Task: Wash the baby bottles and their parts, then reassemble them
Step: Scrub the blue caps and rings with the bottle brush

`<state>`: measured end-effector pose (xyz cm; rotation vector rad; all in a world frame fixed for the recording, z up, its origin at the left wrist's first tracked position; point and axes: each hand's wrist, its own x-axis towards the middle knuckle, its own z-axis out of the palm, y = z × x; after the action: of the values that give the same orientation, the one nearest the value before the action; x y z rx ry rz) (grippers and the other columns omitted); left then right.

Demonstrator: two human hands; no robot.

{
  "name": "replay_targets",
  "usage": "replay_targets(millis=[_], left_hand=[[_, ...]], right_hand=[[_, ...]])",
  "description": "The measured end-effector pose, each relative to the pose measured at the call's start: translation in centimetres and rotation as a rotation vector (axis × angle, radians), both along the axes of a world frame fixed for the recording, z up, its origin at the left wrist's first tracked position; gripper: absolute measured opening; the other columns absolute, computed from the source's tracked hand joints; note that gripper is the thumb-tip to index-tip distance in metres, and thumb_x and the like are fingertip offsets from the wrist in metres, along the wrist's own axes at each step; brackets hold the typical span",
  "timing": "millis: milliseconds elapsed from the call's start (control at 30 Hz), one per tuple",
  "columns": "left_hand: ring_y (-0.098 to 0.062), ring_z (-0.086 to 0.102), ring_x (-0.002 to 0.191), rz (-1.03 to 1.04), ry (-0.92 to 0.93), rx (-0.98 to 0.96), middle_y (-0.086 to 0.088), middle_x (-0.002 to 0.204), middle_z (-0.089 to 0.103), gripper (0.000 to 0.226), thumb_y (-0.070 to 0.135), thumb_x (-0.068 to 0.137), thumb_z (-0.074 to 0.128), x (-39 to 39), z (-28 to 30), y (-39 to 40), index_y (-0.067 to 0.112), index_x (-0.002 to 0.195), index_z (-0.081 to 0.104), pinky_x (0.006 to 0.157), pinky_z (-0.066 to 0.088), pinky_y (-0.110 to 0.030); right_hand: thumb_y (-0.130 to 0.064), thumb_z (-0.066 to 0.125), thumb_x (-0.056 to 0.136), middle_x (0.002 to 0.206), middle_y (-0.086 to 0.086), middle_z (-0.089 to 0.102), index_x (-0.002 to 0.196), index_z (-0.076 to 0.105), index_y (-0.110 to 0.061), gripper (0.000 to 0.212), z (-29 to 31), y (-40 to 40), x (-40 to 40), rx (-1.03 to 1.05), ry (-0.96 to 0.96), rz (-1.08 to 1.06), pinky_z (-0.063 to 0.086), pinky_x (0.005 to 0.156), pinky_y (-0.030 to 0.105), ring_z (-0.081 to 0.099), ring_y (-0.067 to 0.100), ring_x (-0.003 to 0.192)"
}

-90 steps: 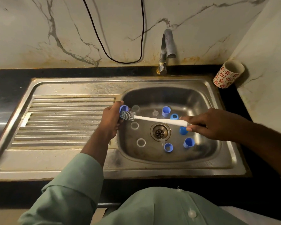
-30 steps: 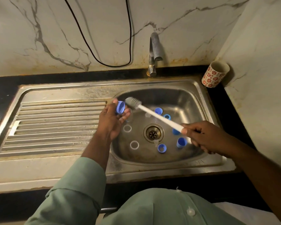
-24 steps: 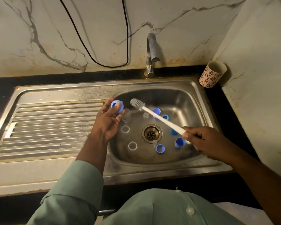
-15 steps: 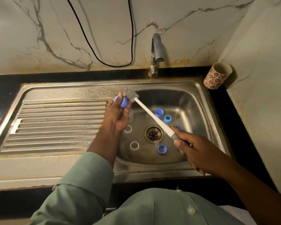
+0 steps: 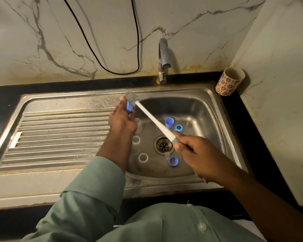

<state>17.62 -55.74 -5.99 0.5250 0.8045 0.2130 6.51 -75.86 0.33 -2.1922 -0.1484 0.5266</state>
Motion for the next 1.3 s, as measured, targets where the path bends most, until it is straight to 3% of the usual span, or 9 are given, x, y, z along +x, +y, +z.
replay_targets(millis=[100, 233, 300, 367, 500, 633, 733, 900, 1300], left_hand=[[-0.028, 0.071, 0.105, -0.105, -0.007, 0.041, -0.017, 0.120, 0.068, 0.046, 0.015, 0.087, 0.075, -0.2, 0.5, -1.0, 0.002, 0.129, 0.060, 0.088, 0.060, -0.043], [-0.027, 0.070, 0.104, 0.063, -0.048, 0.000, -0.016, 0.122, 0.067, 0.043, 0.012, 0.088, 0.074, 0.2, 1.0, 0.0, 0.005, 0.129, 0.061, 0.079, 0.063, -0.035], [-0.026, 0.070, 0.104, -0.012, -0.053, 0.010, -0.017, 0.122, 0.068, 0.040, 0.014, 0.089, 0.073, 0.1, 1.0, -0.6, 0.004, 0.127, 0.063, 0.077, 0.063, -0.034], [-0.027, 0.071, 0.103, -0.117, -0.013, 0.015, -0.018, 0.119, 0.067, 0.040, 0.019, 0.088, 0.074, -0.1, 1.1, -1.3, 0.002, 0.123, 0.065, 0.080, 0.063, -0.037], [-0.026, 0.071, 0.099, -0.055, 0.046, -0.064, -0.017, 0.121, 0.067, 0.038, 0.020, 0.087, 0.076, 0.4, 1.0, -0.2, 0.002, 0.119, 0.067, 0.080, 0.063, -0.035], [-0.025, 0.069, 0.104, -0.144, 0.050, -0.069, -0.017, 0.123, 0.065, 0.039, 0.015, 0.090, 0.072, 0.2, 0.7, -0.8, 0.003, 0.126, 0.063, 0.090, 0.060, -0.036], [-0.029, 0.070, 0.107, -0.081, 0.038, -0.135, -0.019, 0.124, 0.066, 0.036, 0.012, 0.091, 0.072, 0.2, 0.5, -0.1, 0.000, 0.124, 0.064, 0.093, 0.059, -0.039], [-0.029, 0.070, 0.107, -0.101, 0.022, -0.116, -0.020, 0.124, 0.065, 0.039, 0.009, 0.089, 0.072, -0.3, 0.4, -0.6, 0.000, 0.126, 0.063, 0.091, 0.059, -0.039], [-0.025, 0.065, 0.117, -0.206, 0.084, -0.048, -0.016, 0.130, 0.063, 0.042, 0.017, 0.091, 0.073, -0.6, 0.5, -0.5, 0.004, 0.129, 0.063, 0.099, 0.055, -0.032]], right_hand=[[-0.033, 0.044, 0.100, 0.051, -0.008, 0.047, 0.115, 0.061, -0.024, 0.024, 0.7, 0.6, 1.0, -0.042, 0.009, -0.045, 0.035, 0.035, 0.020, 0.042, 0.004, 0.034], [-0.031, 0.044, 0.100, 0.051, -0.017, 0.050, 0.107, 0.063, -0.015, 0.026, 1.6, 0.8, 0.1, -0.135, -0.094, 0.061, 0.035, 0.033, 0.019, 0.045, 0.004, 0.035], [-0.032, 0.041, 0.100, 0.058, -0.009, 0.053, 0.100, 0.060, -0.023, 0.021, 1.8, 1.3, 0.5, -0.166, -0.104, 0.063, 0.040, 0.035, 0.019, 0.047, 0.005, 0.038], [-0.035, 0.039, 0.101, 0.066, 0.001, 0.054, 0.092, 0.052, -0.028, 0.016, 2.3, 1.6, 0.9, -0.204, -0.089, 0.049, 0.049, 0.041, 0.028, 0.051, 0.013, 0.044], [-0.036, 0.040, 0.099, 0.066, -0.003, 0.051, 0.106, 0.054, -0.027, 0.018, 3.2, 0.8, 0.0, -0.307, -0.140, 0.151, 0.043, 0.048, 0.028, 0.046, 0.015, 0.051], [-0.033, 0.038, 0.101, 0.081, 0.003, 0.058, 0.114, 0.053, -0.022, 0.023, 4.0, 1.5, 1.0, -0.399, -0.145, 0.161, 0.044, 0.045, 0.027, 0.055, 0.018, 0.058], [-0.036, 0.038, 0.100, 0.073, -0.001, 0.050, 0.118, 0.052, -0.024, 0.026, 4.5, 0.9, 0.3, -0.502, -0.239, 0.252, 0.033, 0.049, 0.027, 0.050, 0.016, 0.058], [-0.035, 0.038, 0.101, 0.095, 0.004, 0.059, 0.127, 0.048, -0.020, 0.031, 5.4, 1.7, 1.0, -0.528, -0.203, 0.244, 0.050, 0.065, 0.035, 0.061, 0.022, 0.074], [-0.030, 0.034, 0.103, 0.085, 0.004, 0.055, 0.125, 0.042, -0.015, 0.028, 4.7, 1.3, 0.2, -0.636, -0.291, 0.283, 0.037, 0.055, 0.030, 0.054, 0.020, 0.067]])
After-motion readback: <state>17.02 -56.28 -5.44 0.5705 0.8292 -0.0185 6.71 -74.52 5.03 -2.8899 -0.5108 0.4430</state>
